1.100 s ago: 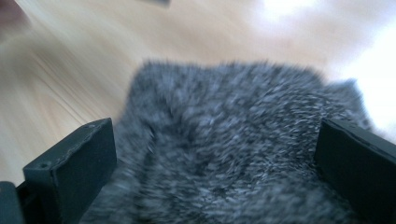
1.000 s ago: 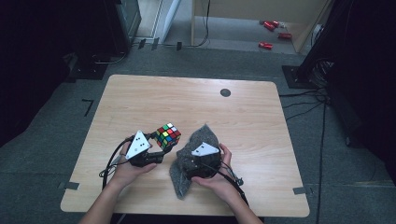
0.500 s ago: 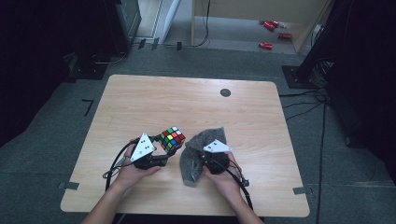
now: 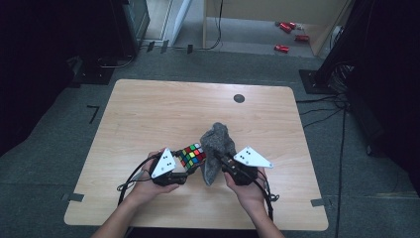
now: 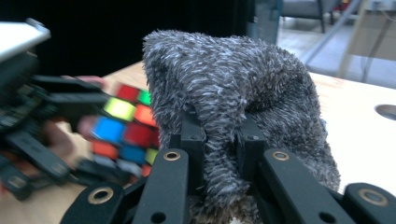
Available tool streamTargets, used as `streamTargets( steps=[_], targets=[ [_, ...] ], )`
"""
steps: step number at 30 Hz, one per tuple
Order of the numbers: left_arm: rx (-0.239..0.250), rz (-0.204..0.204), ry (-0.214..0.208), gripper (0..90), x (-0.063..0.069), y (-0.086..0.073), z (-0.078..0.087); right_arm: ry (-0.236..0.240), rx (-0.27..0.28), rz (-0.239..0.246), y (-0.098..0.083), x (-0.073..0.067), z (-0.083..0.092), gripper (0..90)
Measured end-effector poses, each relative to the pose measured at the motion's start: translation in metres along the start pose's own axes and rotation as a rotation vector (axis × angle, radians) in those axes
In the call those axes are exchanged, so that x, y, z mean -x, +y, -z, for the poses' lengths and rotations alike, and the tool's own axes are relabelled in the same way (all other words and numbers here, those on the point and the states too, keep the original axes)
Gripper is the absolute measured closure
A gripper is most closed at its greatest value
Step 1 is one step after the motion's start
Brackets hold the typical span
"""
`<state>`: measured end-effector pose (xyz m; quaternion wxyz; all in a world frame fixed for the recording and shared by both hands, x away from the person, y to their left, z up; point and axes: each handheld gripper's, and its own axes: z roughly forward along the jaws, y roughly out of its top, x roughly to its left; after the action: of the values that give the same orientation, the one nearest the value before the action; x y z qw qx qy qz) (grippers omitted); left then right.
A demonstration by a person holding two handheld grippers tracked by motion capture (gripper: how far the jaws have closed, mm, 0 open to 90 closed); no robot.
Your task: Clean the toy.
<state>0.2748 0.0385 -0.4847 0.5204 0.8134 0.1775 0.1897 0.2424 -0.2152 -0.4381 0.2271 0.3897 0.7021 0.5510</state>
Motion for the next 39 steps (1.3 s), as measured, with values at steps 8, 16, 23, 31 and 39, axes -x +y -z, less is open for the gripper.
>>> streamTargets(
  steps=[8,16,23,31,39],
  targets=[
    [-0.022,-0.049,-0.014,35.3,0.012,0.002,-0.006,0.124,-0.035,0.026,0.005,-0.028,-0.004,78.2],
    [-0.006,-0.055,-0.026,35.4,0.016,0.006,-0.005,0.046,-0.045,-0.024,-0.001,-0.008,-0.004,78.2],
    [-0.027,-0.047,-0.032,35.4,0.016,0.005,-0.008,0.050,-0.040,-0.022,-0.002,-0.016,-0.004,77.8],
    [-0.006,-0.042,-0.026,35.4,0.016,0.007,-0.004,-0.002,-0.035,-0.024,-0.004,-0.009,-0.004,77.9],
    [-0.001,-0.026,-0.041,35.5,0.015,0.008,-0.006,0.057,-0.017,-0.021,0.000,-0.019,-0.002,77.8]
  ],
)
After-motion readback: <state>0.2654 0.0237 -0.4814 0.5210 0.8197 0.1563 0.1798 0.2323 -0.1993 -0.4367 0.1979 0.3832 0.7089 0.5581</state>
